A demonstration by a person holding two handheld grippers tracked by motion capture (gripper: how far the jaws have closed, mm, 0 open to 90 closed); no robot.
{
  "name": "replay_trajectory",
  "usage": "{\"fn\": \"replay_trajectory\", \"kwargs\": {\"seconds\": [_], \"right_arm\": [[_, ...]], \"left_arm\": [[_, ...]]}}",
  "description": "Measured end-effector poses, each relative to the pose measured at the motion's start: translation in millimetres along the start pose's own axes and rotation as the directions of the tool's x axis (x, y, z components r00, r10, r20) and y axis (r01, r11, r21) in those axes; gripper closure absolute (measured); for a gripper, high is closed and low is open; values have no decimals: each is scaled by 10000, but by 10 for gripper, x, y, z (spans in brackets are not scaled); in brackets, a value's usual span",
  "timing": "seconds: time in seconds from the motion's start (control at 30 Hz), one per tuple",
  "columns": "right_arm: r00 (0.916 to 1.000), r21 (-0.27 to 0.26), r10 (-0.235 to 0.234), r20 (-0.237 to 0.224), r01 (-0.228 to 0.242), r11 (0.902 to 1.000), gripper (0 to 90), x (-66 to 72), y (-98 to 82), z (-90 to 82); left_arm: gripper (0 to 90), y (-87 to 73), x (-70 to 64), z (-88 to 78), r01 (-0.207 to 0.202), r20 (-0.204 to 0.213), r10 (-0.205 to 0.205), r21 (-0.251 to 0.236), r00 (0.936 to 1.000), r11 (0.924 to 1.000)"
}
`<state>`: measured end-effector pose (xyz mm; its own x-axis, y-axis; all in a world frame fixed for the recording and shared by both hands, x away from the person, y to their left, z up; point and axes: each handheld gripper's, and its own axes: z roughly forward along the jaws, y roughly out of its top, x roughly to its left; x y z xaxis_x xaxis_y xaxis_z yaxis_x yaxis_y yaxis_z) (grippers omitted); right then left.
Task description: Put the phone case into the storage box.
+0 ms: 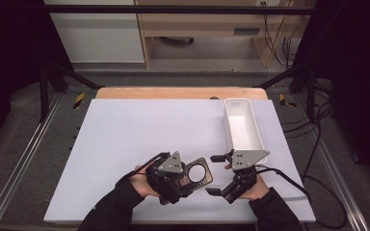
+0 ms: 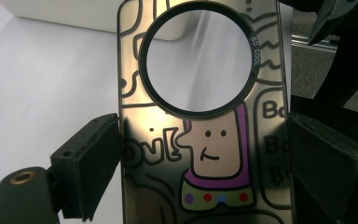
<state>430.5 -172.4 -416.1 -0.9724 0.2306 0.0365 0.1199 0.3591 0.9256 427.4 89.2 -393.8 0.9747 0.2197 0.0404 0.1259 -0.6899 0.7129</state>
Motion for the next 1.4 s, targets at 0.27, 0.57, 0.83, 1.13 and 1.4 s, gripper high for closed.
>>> {"fn": "replay_trajectory", "kwargs": {"seconds": [0.27, 0.57, 0.83, 1.13, 1.4], "right_arm": [[9998, 207, -118, -165, 121, 9997, 6, -4, 31, 57], [9993, 312, -101, -353, 112, 9995, 6, -18, 34, 71], [9983, 513, -84, -572, 113, 9986, 11, -18, 18, 105], [9965, 740, -171, -813, 231, 9970, 31, 5, -10, 146], [9928, 791, -255, -1167, 349, 9963, 41, 7, -18, 154]], "left_arm": [[118, 18, -23, 23, -126, 100, 126, 65, 9999, 9999], [118, 31, -45, 47, -278, 280, 275, 105, 9992, 9996], [118, 59, -69, 68, -452, 444, 445, 152, 9980, 9989], [118, 85, -88, 94, -597, 634, 584, 184, 9963, 9980], [118, 88, -106, 113, -780, 769, 761, 226, 9941, 9967]]}}
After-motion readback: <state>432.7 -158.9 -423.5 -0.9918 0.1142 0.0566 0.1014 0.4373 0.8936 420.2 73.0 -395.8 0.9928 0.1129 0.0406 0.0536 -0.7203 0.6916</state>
